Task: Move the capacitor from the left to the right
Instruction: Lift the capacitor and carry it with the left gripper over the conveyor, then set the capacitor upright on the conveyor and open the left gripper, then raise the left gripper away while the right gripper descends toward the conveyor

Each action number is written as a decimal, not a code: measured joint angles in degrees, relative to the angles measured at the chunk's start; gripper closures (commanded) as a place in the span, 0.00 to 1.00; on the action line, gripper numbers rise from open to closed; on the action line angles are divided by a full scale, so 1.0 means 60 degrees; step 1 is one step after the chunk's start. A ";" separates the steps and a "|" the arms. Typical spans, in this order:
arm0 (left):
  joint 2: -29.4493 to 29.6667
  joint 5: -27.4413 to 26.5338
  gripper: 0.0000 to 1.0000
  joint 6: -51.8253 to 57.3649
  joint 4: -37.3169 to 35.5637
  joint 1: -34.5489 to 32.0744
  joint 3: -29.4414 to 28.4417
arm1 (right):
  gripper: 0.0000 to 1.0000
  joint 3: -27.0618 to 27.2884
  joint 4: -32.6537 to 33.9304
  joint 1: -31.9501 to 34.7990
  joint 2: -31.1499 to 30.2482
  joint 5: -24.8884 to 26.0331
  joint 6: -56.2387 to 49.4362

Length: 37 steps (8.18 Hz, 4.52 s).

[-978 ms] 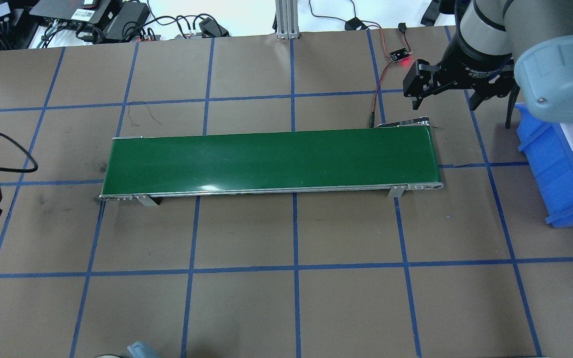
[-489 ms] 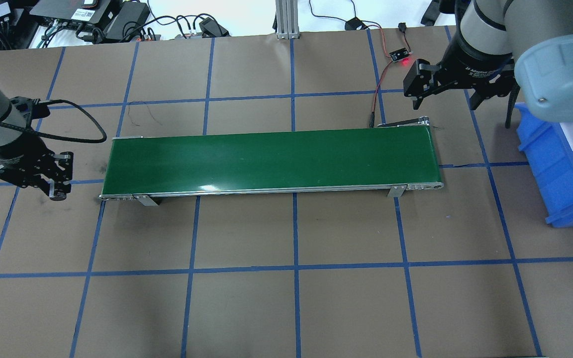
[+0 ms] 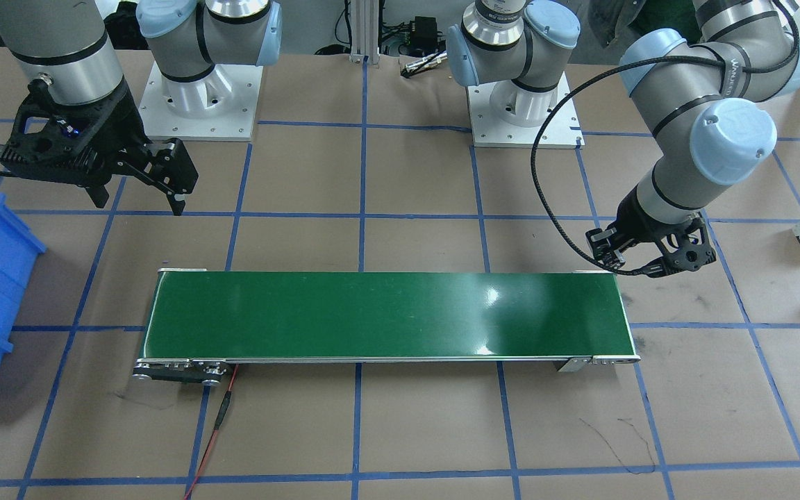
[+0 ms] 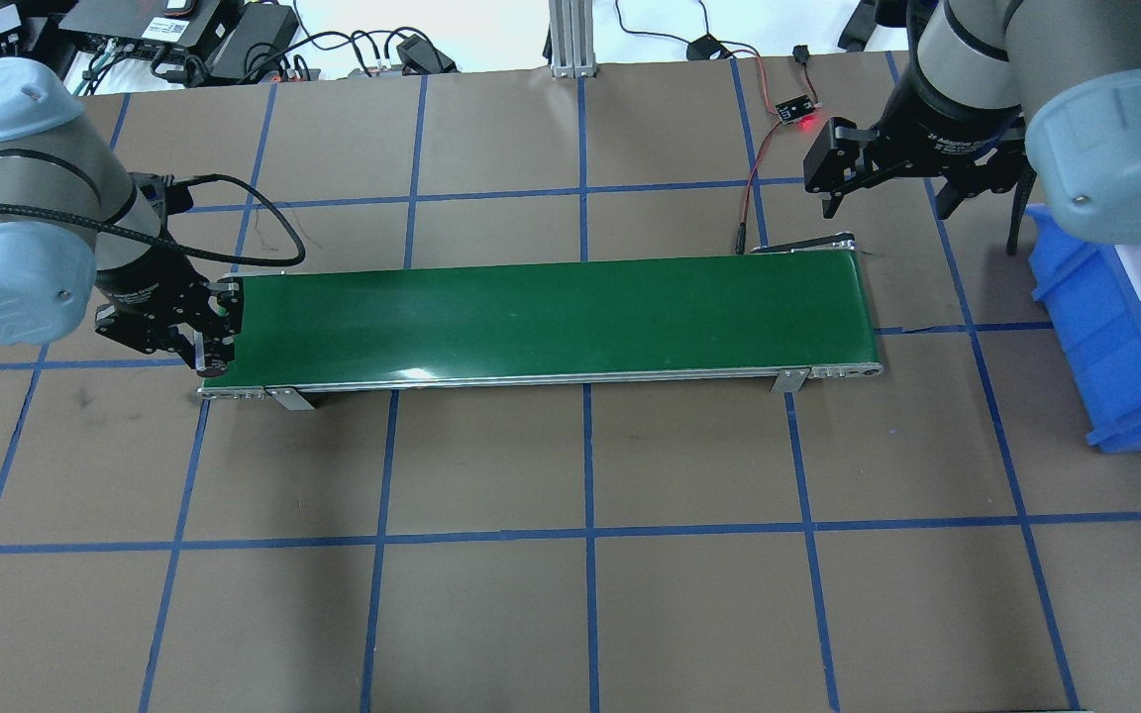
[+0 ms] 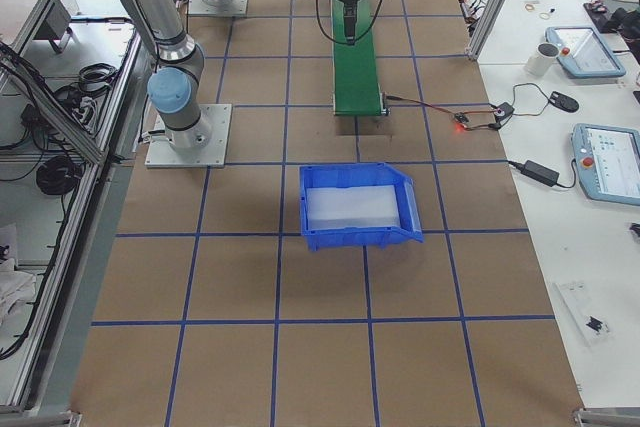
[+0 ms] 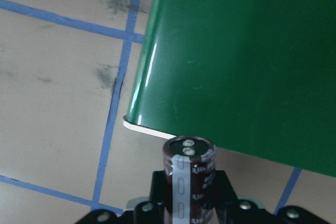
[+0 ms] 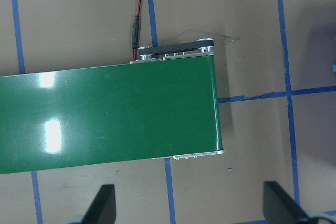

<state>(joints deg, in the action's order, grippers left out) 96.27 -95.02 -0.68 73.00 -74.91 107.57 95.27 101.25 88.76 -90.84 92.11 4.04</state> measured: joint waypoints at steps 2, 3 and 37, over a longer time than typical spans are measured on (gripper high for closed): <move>0.0206 0.0079 1.00 -0.0267 -0.0085 -0.0531 -0.0035 | 0.00 0.0000 0.0000 0.0002 -0.0005 0.0000 0.0000; 0.0419 0.0093 1.00 -0.0235 -0.0385 -0.0811 -0.0046 | 0.00 0.0000 0.0000 0.0002 -0.0006 0.0000 0.0000; -0.0147 0.1159 0.00 0.1342 0.1584 -0.1647 -0.2538 | 0.01 0.1667 0.1963 -0.0130 0.0910 -0.2372 -0.1875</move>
<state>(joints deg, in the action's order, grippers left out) 95.39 -88.07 7.37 82.51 -84.79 92.34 105.28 113.03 87.98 -85.38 77.88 -7.21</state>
